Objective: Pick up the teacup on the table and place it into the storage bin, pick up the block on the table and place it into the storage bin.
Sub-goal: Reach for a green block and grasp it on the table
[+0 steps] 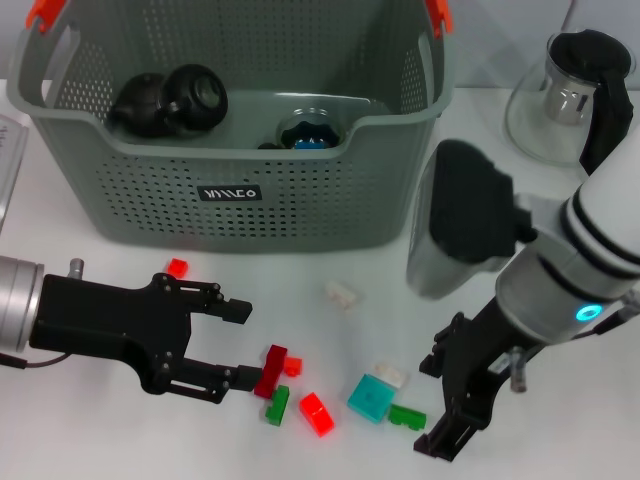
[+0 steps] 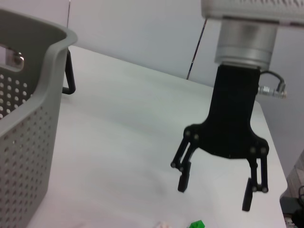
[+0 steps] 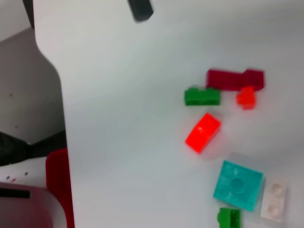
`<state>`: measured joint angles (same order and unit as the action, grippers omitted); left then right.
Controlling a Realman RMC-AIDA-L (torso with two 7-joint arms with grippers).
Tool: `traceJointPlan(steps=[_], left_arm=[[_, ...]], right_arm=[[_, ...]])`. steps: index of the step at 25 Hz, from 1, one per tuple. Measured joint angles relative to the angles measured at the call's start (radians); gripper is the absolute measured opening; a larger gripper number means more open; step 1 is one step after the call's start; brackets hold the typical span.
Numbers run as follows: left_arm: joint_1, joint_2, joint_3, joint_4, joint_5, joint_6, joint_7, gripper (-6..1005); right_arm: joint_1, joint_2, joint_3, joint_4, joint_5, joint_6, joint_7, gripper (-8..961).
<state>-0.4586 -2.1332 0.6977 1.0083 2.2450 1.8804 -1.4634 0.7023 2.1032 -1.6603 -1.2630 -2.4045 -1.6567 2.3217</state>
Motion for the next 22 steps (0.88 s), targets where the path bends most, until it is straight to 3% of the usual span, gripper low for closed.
traceJointPlan(steps=[7, 22], left_arm=[[0.000, -0.001, 0.000, -0.001, 0.000, -0.002, 0.002, 786], [0.008, -0.001, 0.000, -0.002, 0.000, -0.003, 0.011, 785]], right_arm=[[0.006, 0.002, -0.107, 0.065, 0.004, 0.076, 0.038, 866], [0.008, 0.004, -0.195, 0.081, 0.001, 0.167, 0.070, 815]])
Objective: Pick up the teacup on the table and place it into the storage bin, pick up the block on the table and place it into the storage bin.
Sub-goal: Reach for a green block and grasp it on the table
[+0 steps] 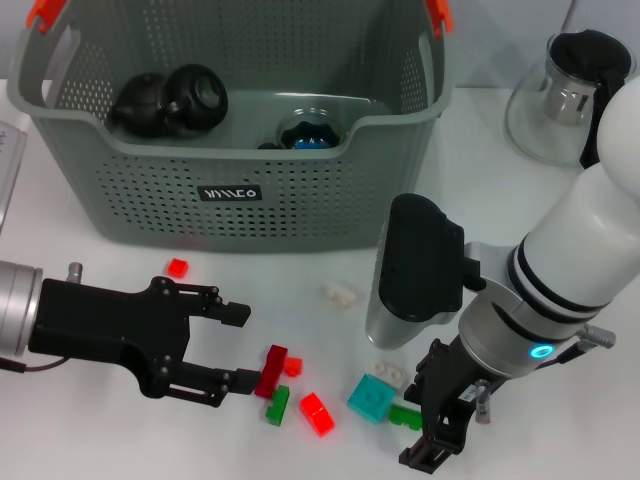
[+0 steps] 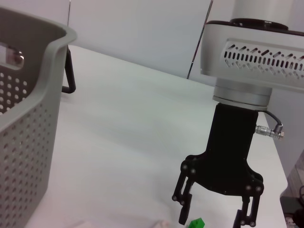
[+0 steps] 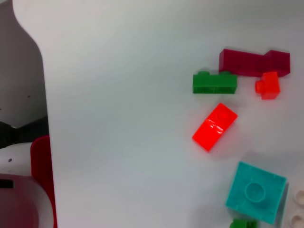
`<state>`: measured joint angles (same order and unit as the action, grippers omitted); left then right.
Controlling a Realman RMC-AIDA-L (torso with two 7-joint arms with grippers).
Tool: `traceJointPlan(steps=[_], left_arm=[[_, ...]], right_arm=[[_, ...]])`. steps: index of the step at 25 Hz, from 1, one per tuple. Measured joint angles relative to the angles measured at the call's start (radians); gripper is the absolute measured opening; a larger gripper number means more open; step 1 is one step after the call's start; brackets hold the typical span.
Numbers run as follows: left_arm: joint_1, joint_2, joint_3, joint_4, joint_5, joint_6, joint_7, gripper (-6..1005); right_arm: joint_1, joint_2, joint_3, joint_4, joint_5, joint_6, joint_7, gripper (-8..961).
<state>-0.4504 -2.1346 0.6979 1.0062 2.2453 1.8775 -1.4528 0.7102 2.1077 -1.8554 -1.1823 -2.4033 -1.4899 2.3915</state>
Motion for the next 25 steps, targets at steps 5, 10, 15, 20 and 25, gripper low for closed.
traceJointPlan(steps=[5, 10, 15, 20, 25], left_arm=[[0.003, -0.001, -0.001, 0.000, -0.001, 0.000, 0.001, 785], [0.004, -0.001, -0.001, 0.000, -0.001, 0.000, 0.003, 785], [0.004, -0.001, -0.002, -0.006, -0.001, 0.000, 0.008, 785], [0.004, -0.001, -0.005, -0.010, -0.001, 0.000, 0.013, 785], [0.004, -0.001, -0.005, -0.010, -0.001, 0.000, 0.014, 786]], right_arm=[[0.000, -0.001, -0.015, 0.001, -0.002, 0.018, 0.011, 731], [0.000, -0.002, -0.024, 0.002, -0.004, 0.032, 0.018, 648], [0.000, -0.002, -0.026, 0.008, -0.004, 0.047, 0.020, 538], [0.000, -0.002, -0.029, 0.014, -0.007, 0.055, 0.020, 456], [0.006, -0.001, -0.033, 0.029, -0.009, 0.067, 0.020, 461]])
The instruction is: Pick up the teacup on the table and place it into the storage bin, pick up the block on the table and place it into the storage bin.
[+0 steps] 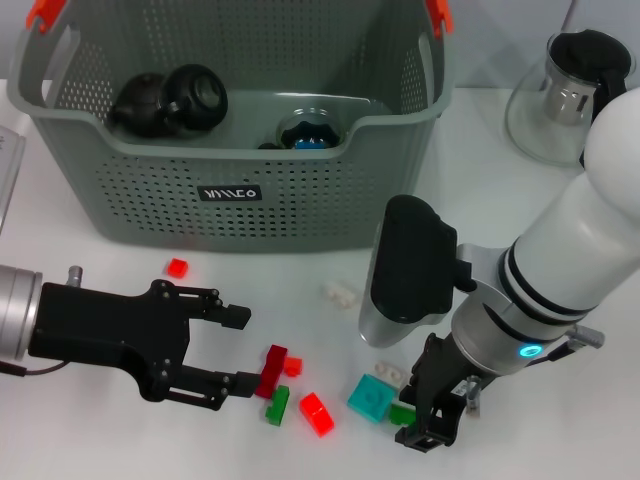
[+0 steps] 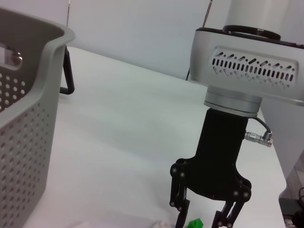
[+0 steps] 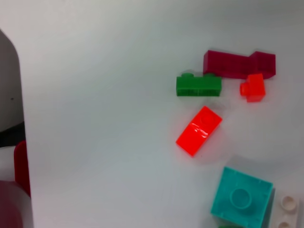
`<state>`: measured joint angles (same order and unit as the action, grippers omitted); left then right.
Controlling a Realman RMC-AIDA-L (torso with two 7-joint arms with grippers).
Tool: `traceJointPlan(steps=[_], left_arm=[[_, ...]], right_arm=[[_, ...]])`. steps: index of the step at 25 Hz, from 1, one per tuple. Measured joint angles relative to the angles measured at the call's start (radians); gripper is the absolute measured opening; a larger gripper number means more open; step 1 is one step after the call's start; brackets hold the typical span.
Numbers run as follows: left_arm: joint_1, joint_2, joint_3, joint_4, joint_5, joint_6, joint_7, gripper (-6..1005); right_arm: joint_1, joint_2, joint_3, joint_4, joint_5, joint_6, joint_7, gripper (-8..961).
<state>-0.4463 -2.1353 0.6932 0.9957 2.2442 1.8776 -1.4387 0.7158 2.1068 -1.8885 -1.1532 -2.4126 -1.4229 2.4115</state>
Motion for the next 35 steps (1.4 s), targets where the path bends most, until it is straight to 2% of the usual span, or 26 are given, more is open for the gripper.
traceJointPlan(steps=[9, 14, 20, 35], left_arm=[[0.001, 0.000, 0.000, 0.000, 0.000, 0.000, 0.000, 786], [0.001, 0.000, -0.005, 0.000, 0.002, -0.001, 0.000, 786], [0.003, 0.000, -0.007, -0.002, 0.002, -0.002, 0.001, 786], [0.008, 0.000, -0.008, -0.002, 0.000, -0.002, 0.001, 786]], right_arm=[[0.005, 0.001, -0.006, 0.005, 0.000, 0.003, 0.000, 453], [0.006, 0.001, -0.006, 0.006, 0.000, 0.003, 0.000, 282], [0.007, 0.000, -0.006, 0.006, 0.000, 0.003, 0.000, 136], [-0.004, -0.008, 0.022, -0.027, -0.023, -0.026, 0.000, 111]])
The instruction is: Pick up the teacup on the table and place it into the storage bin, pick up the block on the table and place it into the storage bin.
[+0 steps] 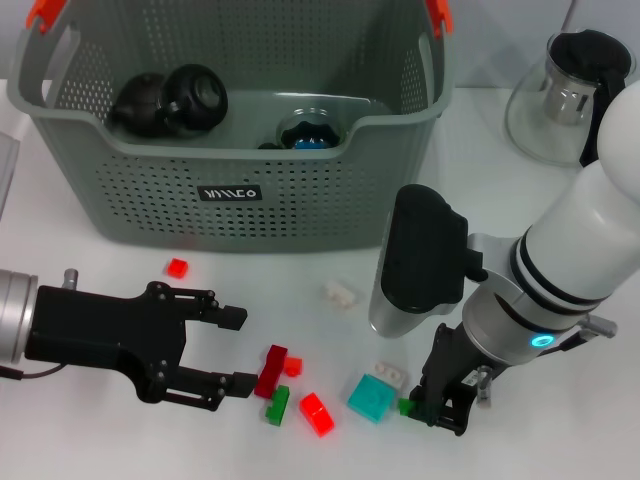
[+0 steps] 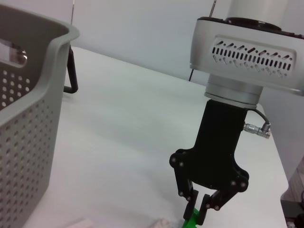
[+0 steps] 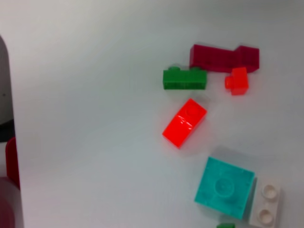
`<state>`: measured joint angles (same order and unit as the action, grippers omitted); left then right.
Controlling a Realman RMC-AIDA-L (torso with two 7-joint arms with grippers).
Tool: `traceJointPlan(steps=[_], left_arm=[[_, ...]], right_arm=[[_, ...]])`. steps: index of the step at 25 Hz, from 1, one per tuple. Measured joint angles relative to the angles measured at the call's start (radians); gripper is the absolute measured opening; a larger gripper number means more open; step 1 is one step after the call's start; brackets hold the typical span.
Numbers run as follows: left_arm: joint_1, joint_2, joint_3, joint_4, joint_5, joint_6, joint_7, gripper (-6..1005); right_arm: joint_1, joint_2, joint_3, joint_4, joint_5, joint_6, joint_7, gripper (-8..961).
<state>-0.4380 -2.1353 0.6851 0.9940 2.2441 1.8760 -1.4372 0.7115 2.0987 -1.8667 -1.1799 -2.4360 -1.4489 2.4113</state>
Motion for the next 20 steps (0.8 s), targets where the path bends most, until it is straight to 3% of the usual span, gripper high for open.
traceJointPlan(steps=[13, 20], left_arm=[[0.001, 0.001, -0.001, 0.000, 0.000, 0.000, 0.000, 786], [0.000, 0.003, -0.004, 0.001, 0.001, 0.000, 0.000, 786]], right_arm=[[-0.024, -0.002, 0.085, -0.042, -0.031, -0.052, -0.010, 110], [-0.032, -0.002, 0.179, -0.093, -0.034, -0.117, -0.036, 108]])
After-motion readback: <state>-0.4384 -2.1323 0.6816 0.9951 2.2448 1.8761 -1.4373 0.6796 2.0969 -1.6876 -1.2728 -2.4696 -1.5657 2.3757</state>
